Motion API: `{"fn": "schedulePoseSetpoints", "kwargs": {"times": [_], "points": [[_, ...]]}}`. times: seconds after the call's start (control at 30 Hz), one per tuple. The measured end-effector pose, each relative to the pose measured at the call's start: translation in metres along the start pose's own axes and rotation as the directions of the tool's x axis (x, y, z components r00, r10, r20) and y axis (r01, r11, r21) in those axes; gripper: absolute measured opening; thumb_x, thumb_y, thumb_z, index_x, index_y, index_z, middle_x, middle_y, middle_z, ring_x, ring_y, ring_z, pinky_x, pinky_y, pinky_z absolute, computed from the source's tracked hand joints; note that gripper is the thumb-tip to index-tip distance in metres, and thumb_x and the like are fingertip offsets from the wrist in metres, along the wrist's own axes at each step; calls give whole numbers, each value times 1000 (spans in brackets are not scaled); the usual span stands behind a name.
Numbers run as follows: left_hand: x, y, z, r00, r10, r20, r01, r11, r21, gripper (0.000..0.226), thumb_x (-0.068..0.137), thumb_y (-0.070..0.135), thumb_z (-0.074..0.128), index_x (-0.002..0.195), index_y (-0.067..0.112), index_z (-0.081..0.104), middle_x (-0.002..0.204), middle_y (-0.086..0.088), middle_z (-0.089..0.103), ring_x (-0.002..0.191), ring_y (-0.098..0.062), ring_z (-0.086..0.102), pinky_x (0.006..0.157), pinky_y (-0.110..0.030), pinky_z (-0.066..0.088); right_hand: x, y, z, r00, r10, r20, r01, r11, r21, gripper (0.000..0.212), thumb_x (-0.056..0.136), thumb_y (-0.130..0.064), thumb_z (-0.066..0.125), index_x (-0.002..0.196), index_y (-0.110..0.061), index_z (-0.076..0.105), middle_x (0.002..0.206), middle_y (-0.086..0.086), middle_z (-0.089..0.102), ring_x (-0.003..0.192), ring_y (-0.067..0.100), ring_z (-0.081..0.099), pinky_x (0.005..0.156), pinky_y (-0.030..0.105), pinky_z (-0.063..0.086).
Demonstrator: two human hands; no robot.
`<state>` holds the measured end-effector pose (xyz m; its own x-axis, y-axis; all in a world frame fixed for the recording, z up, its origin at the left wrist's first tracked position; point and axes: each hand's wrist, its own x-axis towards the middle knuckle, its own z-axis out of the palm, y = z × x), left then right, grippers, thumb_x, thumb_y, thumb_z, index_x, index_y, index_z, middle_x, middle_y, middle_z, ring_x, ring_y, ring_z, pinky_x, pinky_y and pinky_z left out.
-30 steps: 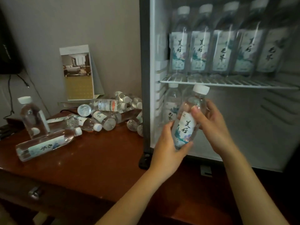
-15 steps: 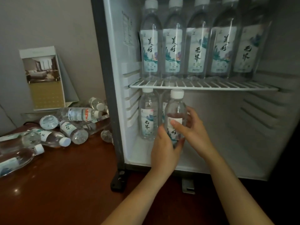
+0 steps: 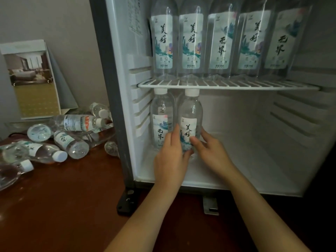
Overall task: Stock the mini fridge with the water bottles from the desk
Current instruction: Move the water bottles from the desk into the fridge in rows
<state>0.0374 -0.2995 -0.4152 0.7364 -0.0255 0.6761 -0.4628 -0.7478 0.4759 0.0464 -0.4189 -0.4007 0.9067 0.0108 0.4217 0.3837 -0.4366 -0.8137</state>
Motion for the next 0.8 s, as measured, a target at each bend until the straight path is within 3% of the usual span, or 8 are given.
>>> {"fn": "schedulePoseSetpoints", "kwargs": {"times": [0.13, 0.27, 0.37, 0.53, 0.6, 0.7, 0.8], "points": [[3, -6, 0, 998, 51, -21, -50, 998, 42, 72, 82, 23, 68, 144, 12, 32, 131, -5, 51, 101, -25, 61, 72, -38, 53, 12, 3, 9, 996, 64, 62, -68, 995, 67, 48, 98, -22, 42, 143, -19, 26, 135, -3, 50, 122, 12, 50, 96, 23, 41], [7, -14, 4, 995, 93, -29, -91, 993, 73, 69, 76, 15, 73, 137, 4, 42, 123, -11, 58, 88, -26, 67, 66, -37, 57, 20, -4, 11, 984, 119, 134, -135, 983, 122, 62, 98, -32, 39, 148, -12, 9, 140, 1, 45, 119, 9, 49, 81, 7, 43], [9, -16, 6, 995, 99, -25, -97, 992, 80, 66, 77, 12, 72, 136, 3, 43, 123, -12, 58, 84, -27, 68, 67, -39, 59, 24, -5, 13, 980, 148, 137, -162, 981, 105, 75, 97, -38, 39, 149, -12, -8, 143, 1, 45, 125, 13, 48, 97, 20, 38], [11, -14, 2, 998, 60, -4, -59, 996, 73, 65, 86, 17, 63, 143, 11, 33, 126, -8, 52, 94, -27, 63, 78, -44, 55, 30, 1, 16, 982, 123, 143, -142, 982, 128, 59, 97, -36, 42, 148, -20, 17, 137, 1, 52, 119, 15, 54, 105, 38, 41], [11, -14, 1, 999, 50, -6, -49, 997, 59, 65, 88, 20, 60, 145, 14, 29, 127, -6, 50, 98, -26, 61, 83, -44, 53, 31, 1, 16, 981, 116, 155, -141, 976, 164, 62, 90, -43, 45, 144, -22, 25, 135, 0, 53, 118, 14, 55, 105, 42, 41], [11, -14, 0, 998, 56, -19, -55, 998, 31, 64, 87, 18, 62, 144, 14, 32, 126, -7, 52, 101, -27, 61, 83, -42, 53, 30, 1, 15, 976, 105, 192, -139, 975, 173, 77, 77, -57, 49, 143, -23, 29, 135, -1, 53, 121, 15, 54, 105, 44, 41], [10, -15, -2, 997, 76, -35, -74, 997, 36, 62, 85, 14, 64, 140, 10, 38, 119, -9, 56, 94, -26, 63, 76, -41, 56, 23, -7, 14, 973, 141, 180, -167, 976, 139, 66, 90, -47, 45, 145, -21, 22, 139, 1, 48, 124, 14, 50, 108, 36, 38]]}}
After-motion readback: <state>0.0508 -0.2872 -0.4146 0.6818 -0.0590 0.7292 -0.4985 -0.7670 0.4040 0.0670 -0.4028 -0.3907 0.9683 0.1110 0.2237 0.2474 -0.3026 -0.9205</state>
